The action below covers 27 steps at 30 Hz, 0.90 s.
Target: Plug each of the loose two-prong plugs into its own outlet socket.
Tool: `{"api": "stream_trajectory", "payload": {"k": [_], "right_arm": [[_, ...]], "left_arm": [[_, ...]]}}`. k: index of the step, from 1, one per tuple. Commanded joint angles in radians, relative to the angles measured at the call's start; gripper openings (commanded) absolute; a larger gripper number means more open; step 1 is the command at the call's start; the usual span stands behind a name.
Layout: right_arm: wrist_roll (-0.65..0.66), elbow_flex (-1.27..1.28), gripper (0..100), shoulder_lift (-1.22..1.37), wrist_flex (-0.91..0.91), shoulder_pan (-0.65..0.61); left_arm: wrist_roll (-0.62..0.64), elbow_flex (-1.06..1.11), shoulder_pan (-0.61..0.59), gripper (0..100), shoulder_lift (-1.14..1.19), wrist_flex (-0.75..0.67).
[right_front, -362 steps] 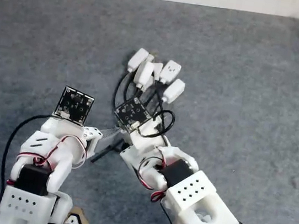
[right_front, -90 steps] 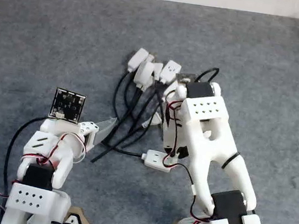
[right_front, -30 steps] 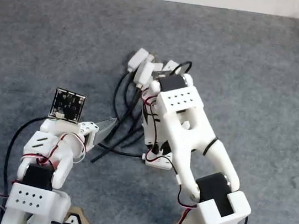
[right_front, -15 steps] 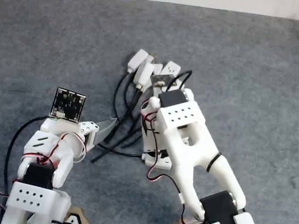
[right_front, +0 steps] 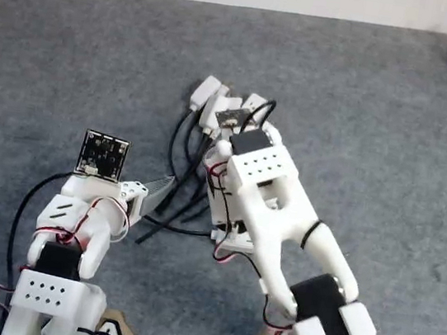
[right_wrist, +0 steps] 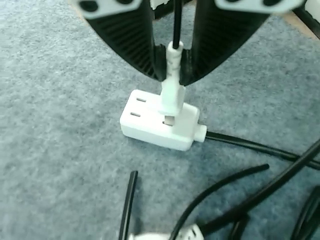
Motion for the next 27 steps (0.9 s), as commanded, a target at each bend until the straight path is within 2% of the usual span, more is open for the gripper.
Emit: {"api": "stream_trajectory", "payload": {"k": [1,7,20,27], "right_arm": [[0.017,-0.056,0.7,0.119,-0.002,-0.010],[0.017,-0.162,0.7,0.130,0.025,-0.012],[0.018,-0.165,0.7,0.194,0.015,-0.015],[-0.011,-0.045,0.7,0.124,-0.051,-0.008]], "left_arm": [[0.008,-0.005,-0.005,36,-0.005,-0.017],[0.008,-0.005,-0.005,36,-0.005,-0.017],[0.008,-0.005,-0.005,36,-0.005,-0.017],[0.008,-0.005,-0.004,36,-0.004,-0.017]]}}
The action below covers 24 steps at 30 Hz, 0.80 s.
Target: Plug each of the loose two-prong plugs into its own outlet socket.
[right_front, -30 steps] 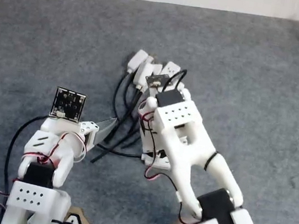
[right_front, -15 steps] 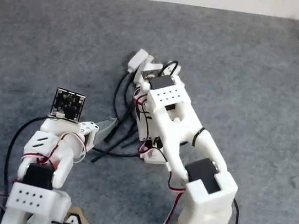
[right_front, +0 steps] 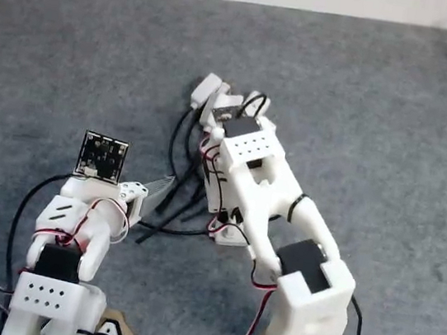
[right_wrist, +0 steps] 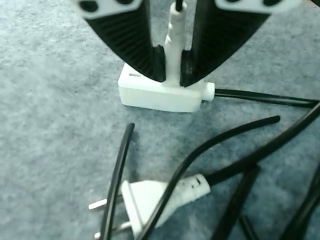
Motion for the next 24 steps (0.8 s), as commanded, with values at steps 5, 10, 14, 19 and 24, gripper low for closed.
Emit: {"api": "stream_trajectory", "payload": {"k": [5,10,14,19,24], "right_arm": [[-0.015,0.091,0.8,-0.211,-0.001,-0.027],[-0.014,0.090,2.9,-0.232,0.045,-0.033],[-0.015,0.038,13.0,-0.242,0.119,-0.035],[-0.015,-0.082,20.2,-0.283,0.197,-0.035],[-0.015,-0.185,20.3,-0.291,0.286,-0.035]], "left_arm": [[0.008,-0.005,-0.001,36,-0.004,-0.017],[0.008,-0.005,-0.001,36,-0.004,-0.015],[0.008,-0.005,-0.001,36,-0.004,-0.015],[0.008,-0.005,-0.001,36,-0.004,-0.015],[0.008,-0.005,-0.001,36,-0.004,-0.015]]}}
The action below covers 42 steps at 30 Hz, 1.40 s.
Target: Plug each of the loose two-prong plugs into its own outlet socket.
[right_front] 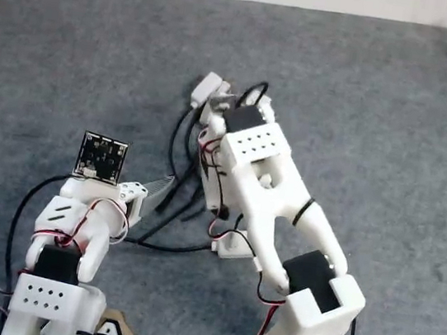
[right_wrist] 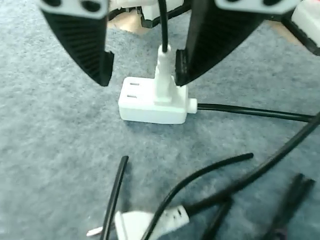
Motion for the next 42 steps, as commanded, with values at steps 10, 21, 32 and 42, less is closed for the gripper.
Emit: {"api": "stream_trajectory", "payload": {"k": [10,21,32,42], "right_arm": [[0.026,0.130,20.3,-0.056,-0.016,-0.016],[0.061,0.182,15.2,-0.056,-0.024,-0.018],[0.055,0.193,0.9,-0.054,-0.096,-0.077],[0.063,0.478,0.9,-0.054,-0.326,-0.027]], "left_arm": [[0.008,-0.005,-0.002,36,-0.004,-0.015],[0.008,-0.005,-0.002,36,-0.004,-0.017],[0.008,-0.005,-0.002,36,-0.004,-0.017],[0.008,-0.005,-0.002,36,-0.004,-0.017]]}}
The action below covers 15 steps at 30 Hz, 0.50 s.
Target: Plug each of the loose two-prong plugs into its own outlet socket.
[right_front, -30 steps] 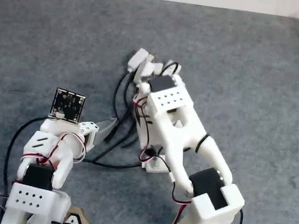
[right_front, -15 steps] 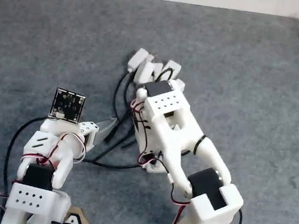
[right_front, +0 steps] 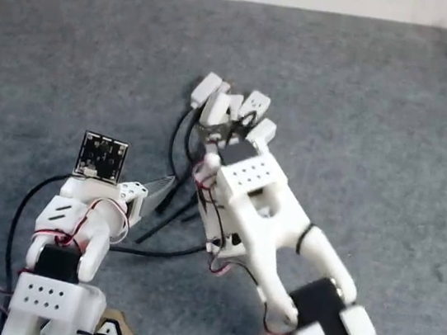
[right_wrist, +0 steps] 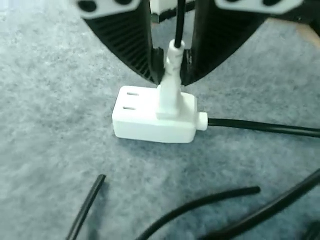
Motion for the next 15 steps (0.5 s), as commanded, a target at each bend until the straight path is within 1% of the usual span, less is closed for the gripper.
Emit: {"api": "stream_trajectory", "payload": {"k": [1,8,11,15], "right_arm": [[0.025,0.081,0.9,-0.002,-0.076,0.018],[0.052,0.093,0.8,0.012,-0.139,0.074],[0.081,0.088,0.8,0.079,-0.154,0.090],[0.084,0.088,0.8,0.163,-0.191,0.104]], "left_arm": [[0.008,-0.005,-0.002,36,-0.004,-0.017],[0.008,-0.005,-0.002,36,-0.004,-0.015],[0.008,-0.005,-0.002,36,-0.004,-0.015],[0.008,-0.005,-0.002,36,-0.005,-0.015]]}}
